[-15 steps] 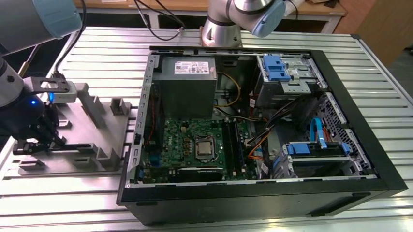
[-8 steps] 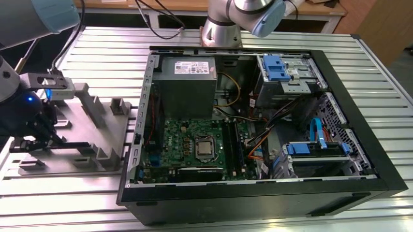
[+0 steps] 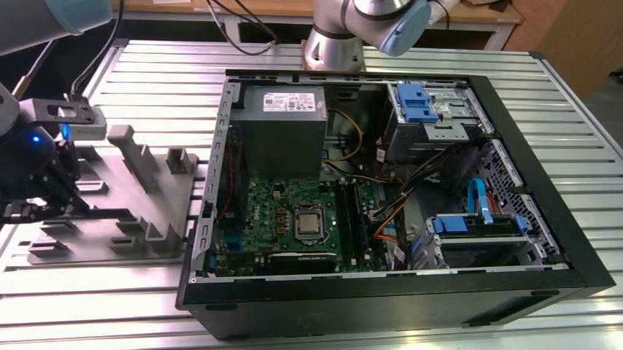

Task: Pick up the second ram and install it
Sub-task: 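Pick up the second ram and move it above second insertion slot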

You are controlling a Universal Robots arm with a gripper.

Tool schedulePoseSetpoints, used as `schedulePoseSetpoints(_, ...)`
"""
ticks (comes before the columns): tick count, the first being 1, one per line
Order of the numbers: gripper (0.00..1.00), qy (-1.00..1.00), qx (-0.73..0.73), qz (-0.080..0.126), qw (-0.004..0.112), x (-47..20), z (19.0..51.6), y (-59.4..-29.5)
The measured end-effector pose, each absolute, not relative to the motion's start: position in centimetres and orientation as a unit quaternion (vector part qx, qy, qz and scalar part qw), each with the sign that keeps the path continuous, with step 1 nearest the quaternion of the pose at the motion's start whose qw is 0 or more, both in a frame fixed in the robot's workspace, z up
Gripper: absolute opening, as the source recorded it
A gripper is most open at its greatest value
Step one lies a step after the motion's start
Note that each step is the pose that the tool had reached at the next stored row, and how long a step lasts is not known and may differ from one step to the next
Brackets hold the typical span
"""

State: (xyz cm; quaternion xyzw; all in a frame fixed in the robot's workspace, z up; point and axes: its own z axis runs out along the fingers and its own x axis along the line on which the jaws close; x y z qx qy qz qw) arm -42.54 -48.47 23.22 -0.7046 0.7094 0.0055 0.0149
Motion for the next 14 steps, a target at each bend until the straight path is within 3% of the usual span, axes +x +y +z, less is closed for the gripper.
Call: schedulePoseSetpoints(14, 0.11, 0.709, -0.705, 0.004, 0.017, -42.5, 27.5, -48.5)
